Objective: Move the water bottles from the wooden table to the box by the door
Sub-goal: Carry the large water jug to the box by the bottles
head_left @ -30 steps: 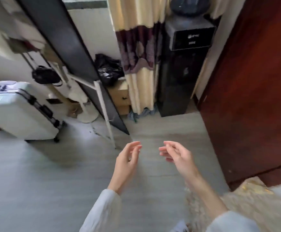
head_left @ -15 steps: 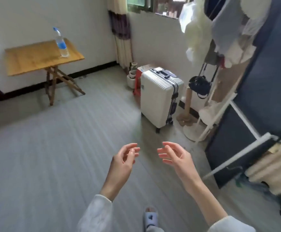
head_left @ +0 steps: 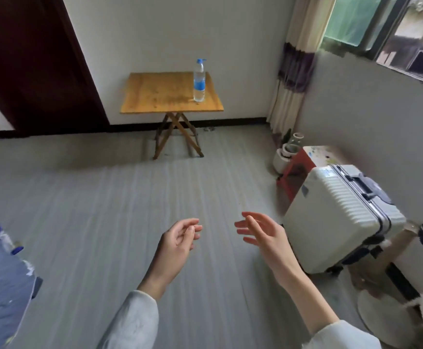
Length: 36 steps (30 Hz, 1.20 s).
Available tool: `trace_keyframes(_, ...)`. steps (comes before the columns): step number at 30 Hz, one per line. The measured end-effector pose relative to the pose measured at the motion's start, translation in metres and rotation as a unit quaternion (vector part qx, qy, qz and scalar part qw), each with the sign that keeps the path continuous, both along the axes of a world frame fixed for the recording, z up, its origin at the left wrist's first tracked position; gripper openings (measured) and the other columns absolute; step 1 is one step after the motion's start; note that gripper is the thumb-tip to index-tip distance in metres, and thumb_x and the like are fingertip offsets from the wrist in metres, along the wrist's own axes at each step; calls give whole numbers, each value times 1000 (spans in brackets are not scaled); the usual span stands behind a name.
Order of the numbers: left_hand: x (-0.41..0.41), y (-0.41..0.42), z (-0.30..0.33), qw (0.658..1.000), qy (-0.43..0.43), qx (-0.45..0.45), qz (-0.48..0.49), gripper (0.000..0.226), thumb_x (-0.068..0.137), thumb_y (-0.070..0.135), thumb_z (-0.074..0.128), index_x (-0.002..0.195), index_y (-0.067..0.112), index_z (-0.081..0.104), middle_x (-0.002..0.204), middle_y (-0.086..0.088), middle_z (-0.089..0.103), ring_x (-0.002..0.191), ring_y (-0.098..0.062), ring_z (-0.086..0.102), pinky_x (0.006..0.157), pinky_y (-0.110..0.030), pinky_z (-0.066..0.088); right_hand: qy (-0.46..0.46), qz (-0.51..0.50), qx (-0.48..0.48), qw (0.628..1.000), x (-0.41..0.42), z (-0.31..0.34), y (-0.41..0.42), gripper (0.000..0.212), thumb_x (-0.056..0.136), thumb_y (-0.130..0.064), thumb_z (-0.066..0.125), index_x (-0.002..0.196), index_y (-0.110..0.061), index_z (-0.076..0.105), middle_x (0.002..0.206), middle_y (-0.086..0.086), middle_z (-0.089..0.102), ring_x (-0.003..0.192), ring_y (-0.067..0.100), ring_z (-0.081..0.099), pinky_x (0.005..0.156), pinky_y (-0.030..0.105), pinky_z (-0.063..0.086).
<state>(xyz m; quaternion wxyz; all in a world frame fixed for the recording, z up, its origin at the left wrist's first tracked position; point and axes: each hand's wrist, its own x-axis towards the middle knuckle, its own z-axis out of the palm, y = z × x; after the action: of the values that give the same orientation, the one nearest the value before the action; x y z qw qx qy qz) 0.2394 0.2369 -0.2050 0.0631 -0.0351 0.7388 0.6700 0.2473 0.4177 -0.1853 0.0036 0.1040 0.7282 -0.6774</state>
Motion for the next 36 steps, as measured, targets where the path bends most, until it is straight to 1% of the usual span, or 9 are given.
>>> trace_keyframes(7, -135, -38, -16, 999, -10, 8, 52, 22, 95, 11, 41, 96, 24, 58, 97, 1, 66, 90, -14, 62, 83, -31, 49, -17, 48, 3, 999, -151, -15, -31, 14, 92, -20, 48, 98, -18, 61, 84, -1, 69, 78, 9, 66, 70, 20, 53)
trace_keyframes(10, -208, -52, -24, 999, -14, 6, 42, 22, 95, 12, 41, 94, 26, 59, 98, 0, 66, 91, -15, 62, 84, -33, 49, -17, 45, 6, 999, -223, -22, -44, 13, 92, -20, 48, 94, -22, 61, 82, -2, 69, 77, 10, 66, 70, 20, 53)
trace_keyframes(15, -348, -83, -18, 1000, 6, 6, 24, 22, 95, 15, 41, 94, 27, 59, 100, 1, 67, 95, -15, 63, 85, -33, 50, -13, 12, 18, 1000, -352, -21, -67, 14, 92, -22, 49, 98, -18, 61, 85, 1, 70, 80, 15, 65, 74, 27, 51)
trace_keyframes(19, -449, -99, -10, 1000, 14, 8, 19, 21, 95, 16, 41, 96, 26, 59, 100, 2, 66, 96, -15, 63, 85, -31, 50, -16, 8, 26, 1000, -440, -15, -79, 13, 92, -23, 49, 97, -21, 61, 86, 0, 71, 77, 10, 66, 72, 24, 52)
trace_keyframes(23, -532, -100, -17, 1000, 3, 2, -3, 21, 95, 17, 41, 96, 28, 59, 99, 4, 66, 97, -13, 63, 85, -31, 50, -20, -9, 25, 999, -523, -16, -78, 14, 92, -22, 49, 98, -19, 61, 88, 2, 70, 80, 13, 66, 74, 26, 52)
trace_keyframes(28, -635, -96, -33, 1000, -16, -2, -4, 22, 95, 18, 41, 96, 31, 59, 103, 5, 67, 98, -11, 63, 85, -30, 51, -25, 2, 33, 999, -631, -28, -70, 16, 92, -23, 48, 100, -18, 61, 88, 1, 70, 80, 12, 66, 72, 22, 53)
trace_keyframes(31, -709, -85, -36, 1000, -2, -7, 3, 21, 95, 19, 41, 97, 32, 58, 103, 6, 66, 99, -10, 63, 85, -29, 51, -18, 3, 31, 999, -709, -32, -58, 14, 92, -23, 48, 98, -19, 60, 89, 3, 70, 83, 15, 66, 75, 26, 52)
trace_keyframes(34, -784, -70, -29, 1000, 1, -11, -3, 21, 95, 21, 41, 97, 33, 58, 104, 6, 67, 99, -9, 63, 87, -29, 51, -11, -2, 25, 1000, -783, -32, -43, 15, 92, -24, 49, 98, -19, 61, 88, 1, 71, 80, 12, 67, 70, 21, 52)
trace_keyframes(36, -829, -61, -23, 1000, 7, -20, -19, 21, 95, 23, 41, 97, 35, 58, 104, 9, 67, 98, -5, 63, 85, -25, 51, -10, -4, 30, 999, -828, -29, -35, 17, 92, -25, 49, 100, -18, 61, 87, 0, 71, 80, 11, 67, 68, 19, 53)
